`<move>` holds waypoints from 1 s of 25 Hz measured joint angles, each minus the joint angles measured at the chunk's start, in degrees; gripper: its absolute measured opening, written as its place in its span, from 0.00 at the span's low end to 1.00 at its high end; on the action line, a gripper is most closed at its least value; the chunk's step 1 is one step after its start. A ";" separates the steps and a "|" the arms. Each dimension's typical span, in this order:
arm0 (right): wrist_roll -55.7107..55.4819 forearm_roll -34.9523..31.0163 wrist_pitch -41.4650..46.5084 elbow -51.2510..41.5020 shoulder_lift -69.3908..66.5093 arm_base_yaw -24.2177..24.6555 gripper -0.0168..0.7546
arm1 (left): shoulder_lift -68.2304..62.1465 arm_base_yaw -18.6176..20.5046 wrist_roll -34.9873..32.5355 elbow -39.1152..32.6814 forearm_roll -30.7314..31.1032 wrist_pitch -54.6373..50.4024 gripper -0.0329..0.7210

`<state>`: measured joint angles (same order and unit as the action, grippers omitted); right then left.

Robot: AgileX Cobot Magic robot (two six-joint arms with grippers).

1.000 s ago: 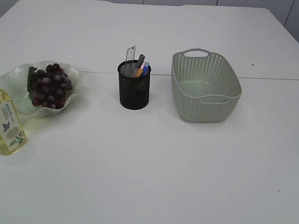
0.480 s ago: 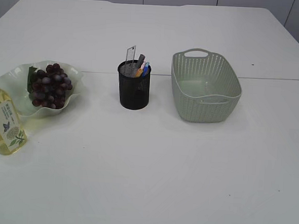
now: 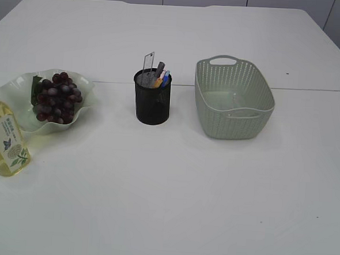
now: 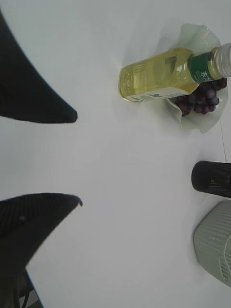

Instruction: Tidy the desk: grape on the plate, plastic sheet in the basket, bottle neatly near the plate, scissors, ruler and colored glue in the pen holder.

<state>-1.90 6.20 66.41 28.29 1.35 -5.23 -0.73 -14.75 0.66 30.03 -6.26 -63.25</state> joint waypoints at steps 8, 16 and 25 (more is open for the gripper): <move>0.00 0.00 0.00 0.00 0.00 0.00 0.61 | 0.00 0.00 0.00 0.00 0.00 0.00 0.47; 0.00 0.00 0.00 0.00 0.00 0.00 0.62 | 0.00 3.73 0.00 0.00 0.00 0.09 0.45; 0.00 0.00 0.00 0.00 0.00 0.00 0.61 | 0.00 6.74 0.00 0.00 0.00 0.09 0.42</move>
<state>-1.90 6.20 66.41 28.29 1.35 -5.23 -0.73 -8.01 0.66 30.03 -6.26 -63.16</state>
